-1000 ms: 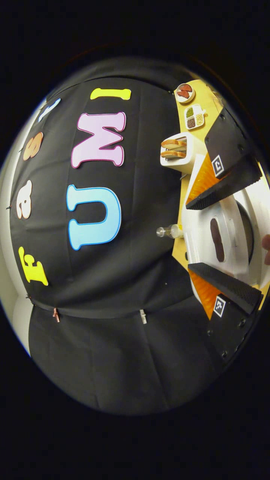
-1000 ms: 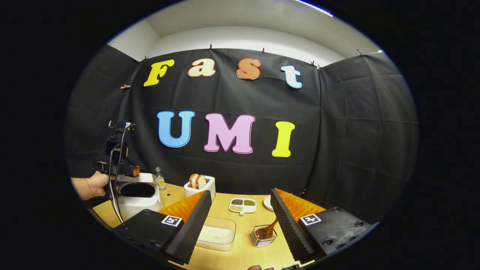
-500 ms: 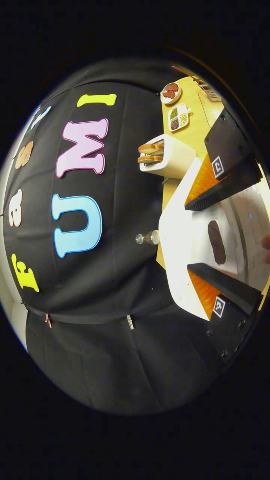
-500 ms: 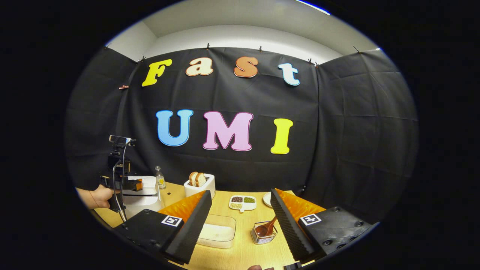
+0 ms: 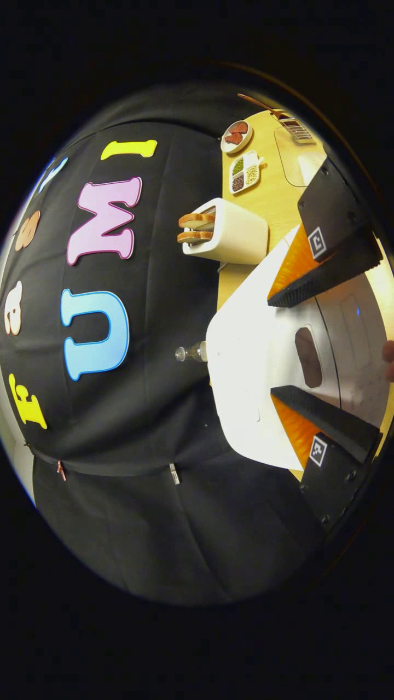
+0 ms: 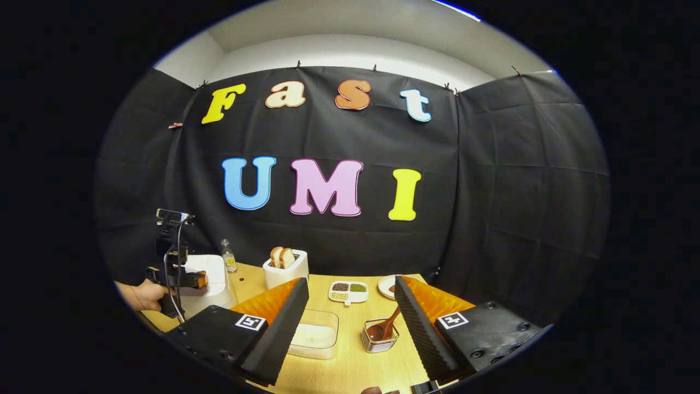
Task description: Close the left gripper, press the button to open the rice cooker; take a wooden spoon from the chopstick holder with the right hand, scoop a spoonful of rice and pour it into the rice cooker, then put the wooden spoon back into the chopstick holder.
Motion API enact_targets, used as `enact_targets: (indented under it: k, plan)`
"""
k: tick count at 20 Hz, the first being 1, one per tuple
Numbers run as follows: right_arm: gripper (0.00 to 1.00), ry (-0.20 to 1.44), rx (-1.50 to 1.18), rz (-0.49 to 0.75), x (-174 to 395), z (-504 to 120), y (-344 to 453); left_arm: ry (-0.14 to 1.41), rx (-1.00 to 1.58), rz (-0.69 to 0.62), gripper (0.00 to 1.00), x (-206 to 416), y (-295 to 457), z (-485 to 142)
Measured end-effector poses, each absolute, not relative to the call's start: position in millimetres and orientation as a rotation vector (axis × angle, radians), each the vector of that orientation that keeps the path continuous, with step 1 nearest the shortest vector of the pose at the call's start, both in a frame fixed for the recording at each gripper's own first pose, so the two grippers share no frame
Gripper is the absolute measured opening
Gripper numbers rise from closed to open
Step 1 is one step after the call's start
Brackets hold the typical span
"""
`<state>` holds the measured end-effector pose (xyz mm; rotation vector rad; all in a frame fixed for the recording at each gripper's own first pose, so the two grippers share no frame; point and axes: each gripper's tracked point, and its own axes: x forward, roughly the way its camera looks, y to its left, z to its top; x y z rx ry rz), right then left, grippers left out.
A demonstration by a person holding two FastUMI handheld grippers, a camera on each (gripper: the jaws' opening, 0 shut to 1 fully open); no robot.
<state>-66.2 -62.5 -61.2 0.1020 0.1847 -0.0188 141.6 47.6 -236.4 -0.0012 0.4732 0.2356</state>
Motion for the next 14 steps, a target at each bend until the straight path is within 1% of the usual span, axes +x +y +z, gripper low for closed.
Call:
enact_targets:
  k: [6,12,14]
  plan:
    - [0.98,0.174,0.086,0.011,-63.0,-57.8,-47.5,0.464,-0.032,0.244,1.0,139.8,46.9,-238.1]
    - [0.98,0.164,0.086,0.022,-62.3,-54.2,-44.5,0.441,0.01,0.231,1.0,139.8,48.5,-229.5]
    - [0.98,0.16,0.09,0.018,-61.1,-51.8,-46.5,0.4,0.016,0.212,0.96,137.3,47.2,-213.9]
